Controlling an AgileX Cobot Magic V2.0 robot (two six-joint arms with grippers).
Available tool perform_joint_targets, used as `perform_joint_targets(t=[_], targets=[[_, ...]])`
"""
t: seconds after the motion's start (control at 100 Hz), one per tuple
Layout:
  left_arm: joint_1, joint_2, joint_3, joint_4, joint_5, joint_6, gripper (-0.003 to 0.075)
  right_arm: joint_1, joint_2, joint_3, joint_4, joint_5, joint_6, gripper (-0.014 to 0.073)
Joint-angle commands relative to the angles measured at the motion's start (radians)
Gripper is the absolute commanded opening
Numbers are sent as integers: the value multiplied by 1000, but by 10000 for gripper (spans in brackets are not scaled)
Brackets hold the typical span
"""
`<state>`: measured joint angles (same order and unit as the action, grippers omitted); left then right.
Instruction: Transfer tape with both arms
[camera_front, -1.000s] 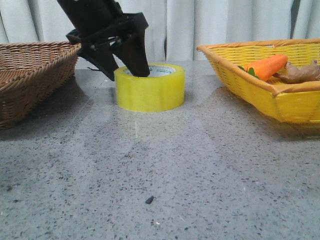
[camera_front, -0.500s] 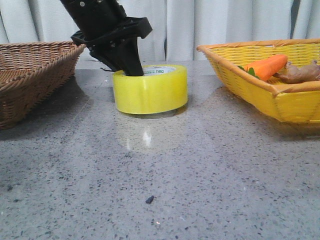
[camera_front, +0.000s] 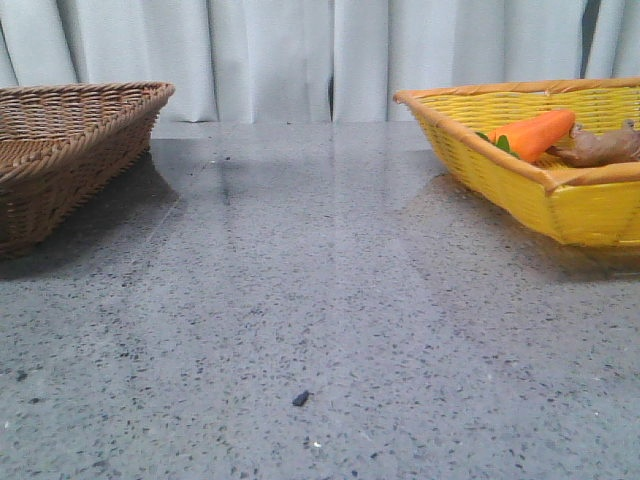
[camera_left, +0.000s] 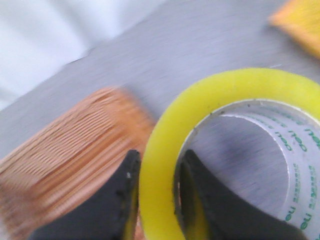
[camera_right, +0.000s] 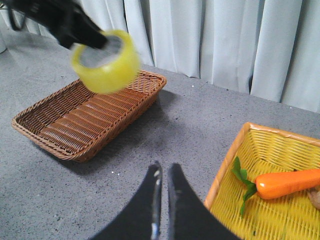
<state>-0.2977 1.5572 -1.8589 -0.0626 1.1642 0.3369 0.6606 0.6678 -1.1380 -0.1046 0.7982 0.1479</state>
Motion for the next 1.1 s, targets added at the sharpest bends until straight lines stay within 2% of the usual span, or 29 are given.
perform_joint_targets(t=[0.0, 0.09, 0.2, 0.42, 0.49, 0.67, 0.73, 0.82, 0.89, 0.99, 1.09], targets=[[104, -64, -28, 63, 15, -29, -21, -4, 8, -23, -30, -85, 1, -73], [215, -65, 7, 48, 62, -29, -21, -4, 8, -23, -45, -93, 1, -73], [304, -65, 101, -9, 36, -29, -20, -4, 8, -23, -46, -107, 1, -73], [326, -65, 330, -51, -152, -29, 1, -4, 8, -23, -44, -109, 1, -73], [326, -65, 368, -71, -186, -29, 76, -4, 8, -23, -36, -105, 1, -73], [326, -68, 383, -92, -196, -49, 349, -4, 6, -23, -27, -35, 1, -73], [326, -78, 383, -123, -177, -55, 381, -4, -4, -23, -11, -25, 1, -73], [326, -106, 383, -170, -176, -55, 360, -4, -34, -23, -5, -22, 1, -73], [326, -159, 400, -232, -222, -55, 312, -4, -72, -16, -18, -18, 1, -73], [299, -300, 485, -324, -366, -55, 253, -4, -157, 20, -77, -23, 1, -73], [211, -469, 632, -354, -513, -55, 206, -4, -261, 88, -155, -46, 1, -73]])
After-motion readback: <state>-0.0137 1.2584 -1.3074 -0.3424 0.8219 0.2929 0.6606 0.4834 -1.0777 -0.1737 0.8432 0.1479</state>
